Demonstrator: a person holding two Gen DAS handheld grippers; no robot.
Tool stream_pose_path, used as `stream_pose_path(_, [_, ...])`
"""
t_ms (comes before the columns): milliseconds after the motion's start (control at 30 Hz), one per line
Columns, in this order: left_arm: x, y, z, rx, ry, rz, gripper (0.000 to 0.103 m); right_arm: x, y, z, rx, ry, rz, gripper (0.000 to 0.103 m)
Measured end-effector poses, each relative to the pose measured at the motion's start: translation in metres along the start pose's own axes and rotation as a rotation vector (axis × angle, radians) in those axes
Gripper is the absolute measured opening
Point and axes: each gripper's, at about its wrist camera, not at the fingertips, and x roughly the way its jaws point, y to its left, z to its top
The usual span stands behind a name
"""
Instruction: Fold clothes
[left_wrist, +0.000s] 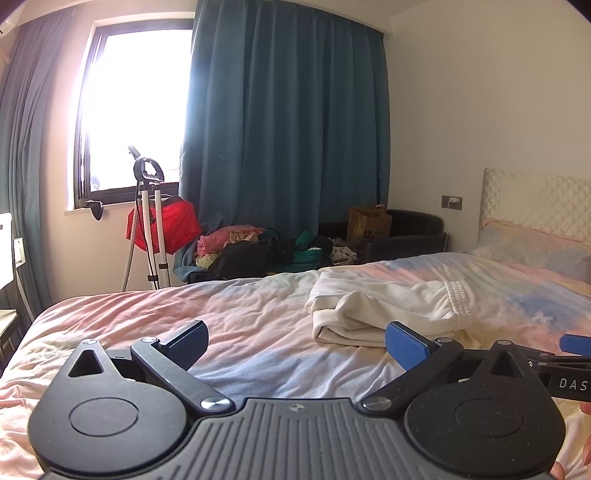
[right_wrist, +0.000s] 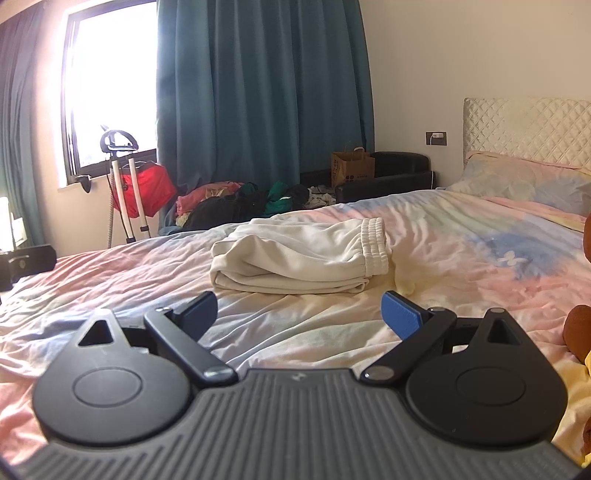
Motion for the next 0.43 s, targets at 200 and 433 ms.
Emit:
stream_pose_path(200, [-0.0046,-0.0003,-0.0002,-0.003,-0.001,0.002,0.103,-0.0006,0.0002,0.0000,0.002,0.002,-0.004,0.097])
stream_pose_path(433, [-0.0046,-0.0030,-0.0018,0.006,0.003,-0.005,0.103,-0.0004,-0.0027,-0.0003,0.022,0.013,-0.009,0.097])
